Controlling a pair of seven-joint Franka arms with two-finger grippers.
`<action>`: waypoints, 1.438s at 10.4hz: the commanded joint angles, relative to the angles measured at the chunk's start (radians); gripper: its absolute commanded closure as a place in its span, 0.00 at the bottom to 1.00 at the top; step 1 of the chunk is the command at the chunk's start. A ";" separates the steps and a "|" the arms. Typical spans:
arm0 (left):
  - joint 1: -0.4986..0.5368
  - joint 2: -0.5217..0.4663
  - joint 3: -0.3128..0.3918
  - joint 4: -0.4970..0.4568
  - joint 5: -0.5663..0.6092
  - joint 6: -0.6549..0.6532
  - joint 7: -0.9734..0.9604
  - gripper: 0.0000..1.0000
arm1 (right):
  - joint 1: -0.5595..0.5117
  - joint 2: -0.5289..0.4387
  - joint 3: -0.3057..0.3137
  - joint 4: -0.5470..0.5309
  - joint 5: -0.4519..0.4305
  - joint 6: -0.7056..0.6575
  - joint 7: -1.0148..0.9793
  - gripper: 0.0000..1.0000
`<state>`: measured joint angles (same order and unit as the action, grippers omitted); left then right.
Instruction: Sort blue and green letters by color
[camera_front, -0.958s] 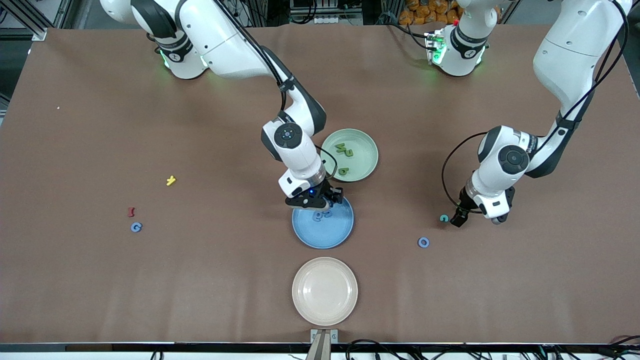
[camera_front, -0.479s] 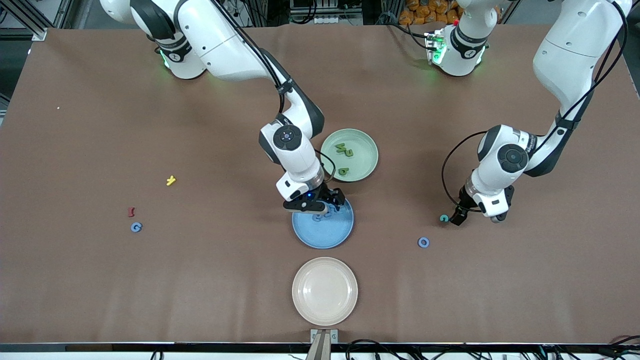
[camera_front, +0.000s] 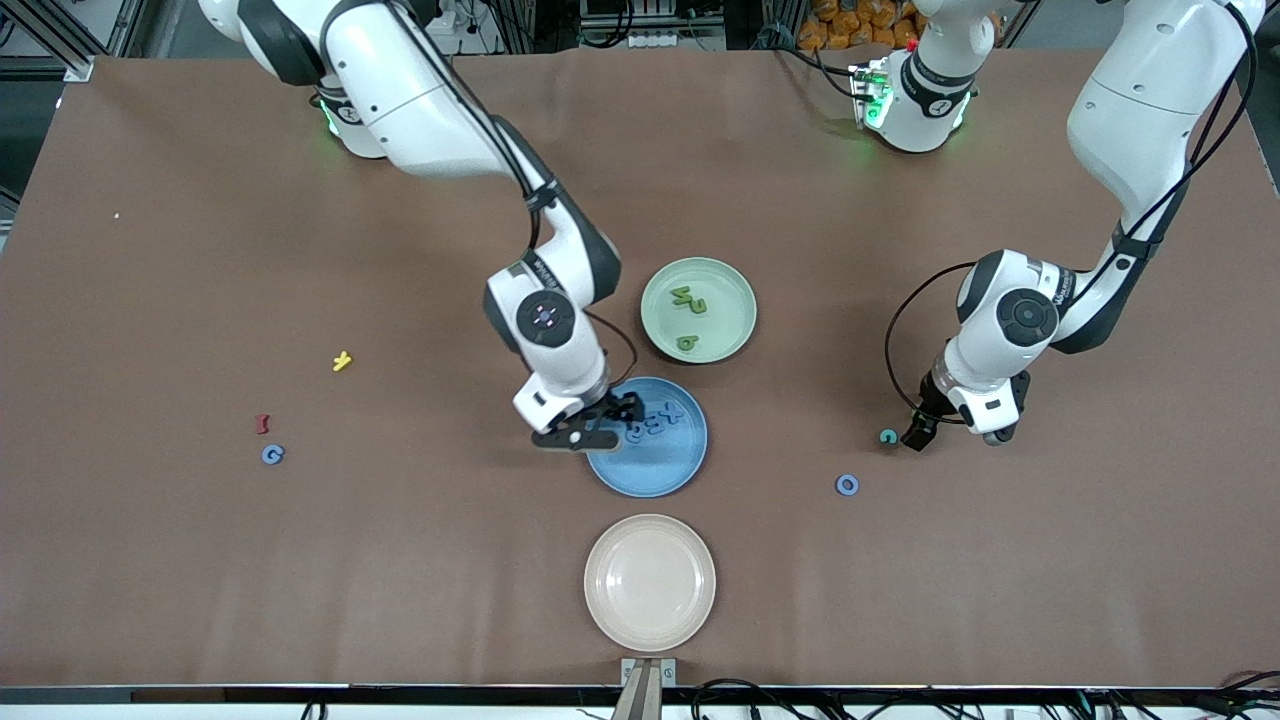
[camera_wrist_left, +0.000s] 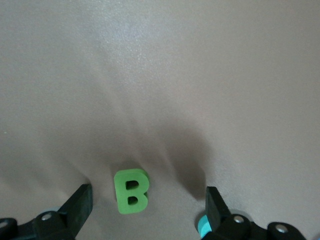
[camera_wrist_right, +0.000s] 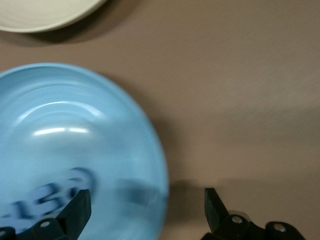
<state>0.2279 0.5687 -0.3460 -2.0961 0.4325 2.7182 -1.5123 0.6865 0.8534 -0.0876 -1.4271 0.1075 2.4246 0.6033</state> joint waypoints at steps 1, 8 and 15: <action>0.005 -0.009 0.002 -0.002 0.025 -0.018 -0.009 0.00 | -0.063 -0.028 -0.038 0.002 -0.032 -0.123 -0.256 0.00; 0.004 -0.009 0.004 -0.002 0.031 -0.018 -0.020 1.00 | -0.352 -0.170 -0.058 -0.003 -0.031 -0.424 -0.825 0.00; -0.016 -0.062 -0.010 0.066 0.028 -0.058 -0.065 1.00 | -0.550 -0.211 -0.103 -0.030 -0.054 -0.464 -0.977 0.00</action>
<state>0.2229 0.5501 -0.3470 -2.0545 0.4331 2.7048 -1.5327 0.1886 0.6623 -0.1992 -1.4180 0.0703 1.9499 -0.3195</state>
